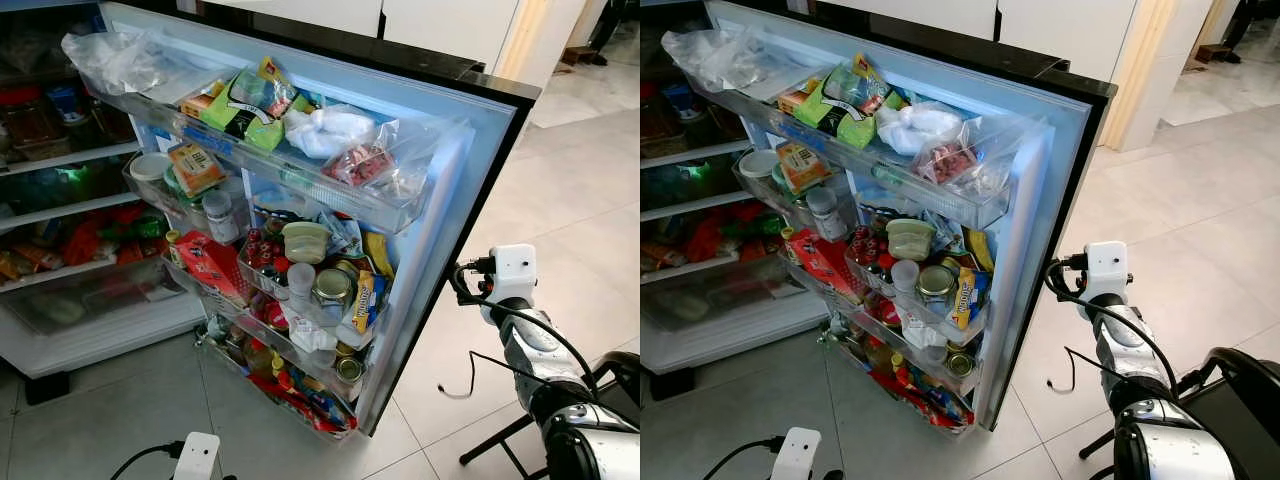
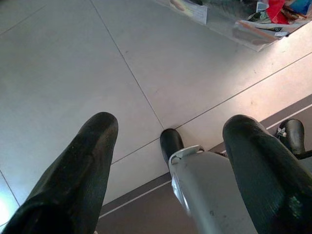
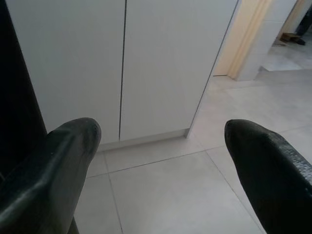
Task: Restocking fridge
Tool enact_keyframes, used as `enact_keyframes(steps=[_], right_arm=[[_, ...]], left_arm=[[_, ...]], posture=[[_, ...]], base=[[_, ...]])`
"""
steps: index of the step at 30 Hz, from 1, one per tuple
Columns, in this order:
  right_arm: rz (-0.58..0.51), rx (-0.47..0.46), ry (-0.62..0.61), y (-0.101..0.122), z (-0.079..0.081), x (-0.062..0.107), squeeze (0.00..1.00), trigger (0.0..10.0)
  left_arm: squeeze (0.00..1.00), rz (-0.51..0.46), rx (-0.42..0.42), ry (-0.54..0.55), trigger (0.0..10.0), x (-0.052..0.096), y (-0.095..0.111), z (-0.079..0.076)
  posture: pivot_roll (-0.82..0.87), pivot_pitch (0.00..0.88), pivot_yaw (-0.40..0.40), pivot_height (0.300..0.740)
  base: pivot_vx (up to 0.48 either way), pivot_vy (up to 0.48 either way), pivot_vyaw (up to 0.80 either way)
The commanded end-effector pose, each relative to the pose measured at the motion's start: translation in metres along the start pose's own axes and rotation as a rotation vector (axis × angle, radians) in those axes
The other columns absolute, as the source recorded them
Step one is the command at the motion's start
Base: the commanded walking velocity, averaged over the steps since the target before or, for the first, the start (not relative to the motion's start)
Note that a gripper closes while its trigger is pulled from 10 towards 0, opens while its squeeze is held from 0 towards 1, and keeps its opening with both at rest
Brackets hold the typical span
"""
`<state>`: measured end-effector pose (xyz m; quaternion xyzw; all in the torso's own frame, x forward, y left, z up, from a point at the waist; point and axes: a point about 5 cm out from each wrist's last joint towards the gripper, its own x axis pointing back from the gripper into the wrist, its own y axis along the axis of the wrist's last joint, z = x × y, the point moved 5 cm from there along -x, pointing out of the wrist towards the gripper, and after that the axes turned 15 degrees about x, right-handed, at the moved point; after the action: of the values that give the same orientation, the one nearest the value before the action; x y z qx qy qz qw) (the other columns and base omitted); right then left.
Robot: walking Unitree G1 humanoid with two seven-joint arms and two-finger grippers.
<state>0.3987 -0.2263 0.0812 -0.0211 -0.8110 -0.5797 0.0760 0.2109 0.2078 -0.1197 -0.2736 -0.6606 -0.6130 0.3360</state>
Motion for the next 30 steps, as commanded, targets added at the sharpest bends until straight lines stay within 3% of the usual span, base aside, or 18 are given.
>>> enact_keyframes(steps=[1, 12, 20, 26, 30], right_arm=[[-0.055, 0.005, 0.021, 0.014, 0.001, -0.004, 0.00, 10.0], [-0.080, 0.021, 0.113, 0.015, 0.003, 0.000, 0.00, 10.0], [-0.097, 0.002, 0.125, 0.012, -0.008, 0.006, 0.00, 10.0], [-0.106, -0.003, 0.149, 0.010, -0.008, 0.009, 0.00, 10.0], [-0.123, -0.004, 0.174, 0.011, -0.005, 0.010, 0.00, 10.0]], left_arm=[[0.00, 0.024, 0.001, 0.012, 10.0, 0.001, -0.006, 0.002], [0.00, 0.028, -0.003, 0.008, 10.0, 0.001, -0.005, 0.002], [0.00, 0.054, -0.003, 0.027, 10.0, 0.001, -0.009, 0.004], [0.00, 0.098, 0.068, 0.081, 10.0, 0.002, -0.018, 0.009], [0.00, 0.144, -0.012, 0.149, 10.0, 0.003, -0.022, 0.018]], posture=[[0.02, 0.000, -0.047, 0.740], [0.02, 0.000, -0.047, 0.740], [0.02, 0.000, -0.047, 0.740], [0.01, 0.000, -0.044, 0.740], [0.00, 0.000, -0.041, 0.740]], base=[[0.000, 0.000, 0.00], [0.000, 0.000, 0.00], [0.000, 0.000, 0.00], [0.000, 0.000, 0.00], [0.000, 0.000, 0.00]])
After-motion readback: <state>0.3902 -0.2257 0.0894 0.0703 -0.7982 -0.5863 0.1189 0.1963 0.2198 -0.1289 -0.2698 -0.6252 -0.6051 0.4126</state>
